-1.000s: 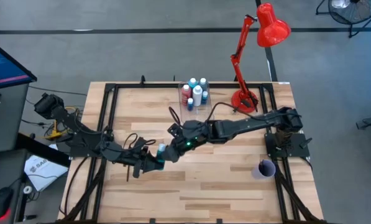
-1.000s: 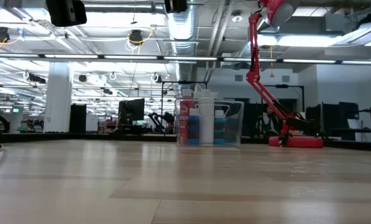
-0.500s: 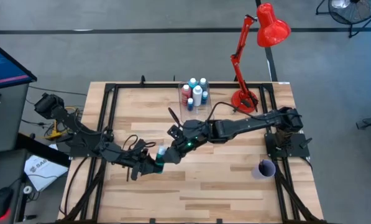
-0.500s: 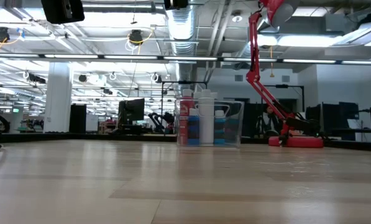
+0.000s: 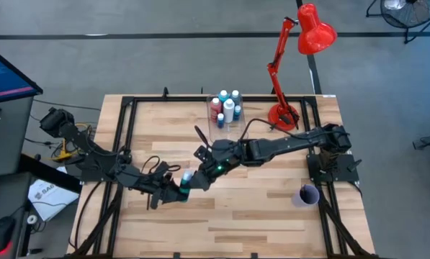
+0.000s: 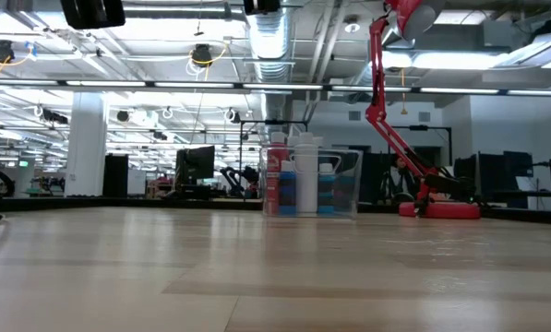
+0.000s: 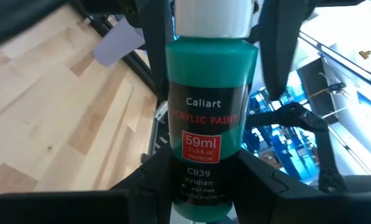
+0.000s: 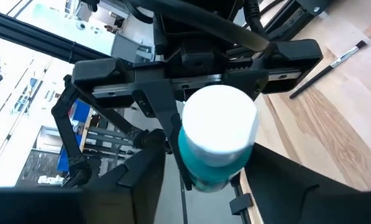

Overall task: Pick & Place Paint Supplies
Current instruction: Put the green paint bottle into the transparent bin

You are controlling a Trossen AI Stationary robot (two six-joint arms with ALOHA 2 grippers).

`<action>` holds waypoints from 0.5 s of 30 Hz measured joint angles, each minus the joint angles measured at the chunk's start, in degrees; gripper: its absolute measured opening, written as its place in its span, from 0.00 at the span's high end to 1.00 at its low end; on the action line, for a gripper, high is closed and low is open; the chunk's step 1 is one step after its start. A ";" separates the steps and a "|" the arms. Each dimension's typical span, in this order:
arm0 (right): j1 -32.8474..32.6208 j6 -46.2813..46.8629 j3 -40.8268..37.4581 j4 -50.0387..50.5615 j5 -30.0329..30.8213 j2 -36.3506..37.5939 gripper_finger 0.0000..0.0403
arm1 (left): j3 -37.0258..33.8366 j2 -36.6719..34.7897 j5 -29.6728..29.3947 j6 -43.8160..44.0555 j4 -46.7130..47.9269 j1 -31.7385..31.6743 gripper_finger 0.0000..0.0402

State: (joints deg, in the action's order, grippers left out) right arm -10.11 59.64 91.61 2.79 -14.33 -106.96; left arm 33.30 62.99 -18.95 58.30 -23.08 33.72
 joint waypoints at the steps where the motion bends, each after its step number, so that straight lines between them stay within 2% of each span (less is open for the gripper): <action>1: 0.00 -0.03 0.00 -0.07 -0.01 0.00 0.51 | 0.02 0.00 0.26 0.14 -0.06 0.12 0.71; 8: 0.00 -0.07 -0.04 -1.68 0.01 0.00 0.59 | 0.11 -0.09 1.40 0.51 -0.47 1.39 0.71; 15: 0.00 -0.16 -0.07 -2.46 0.62 -0.02 0.59 | 0.10 -0.07 1.34 0.63 -0.50 1.87 0.71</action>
State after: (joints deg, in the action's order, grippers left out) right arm -10.11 59.48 91.55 0.33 -13.71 -106.98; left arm 33.40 62.92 -17.61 58.93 -23.57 35.59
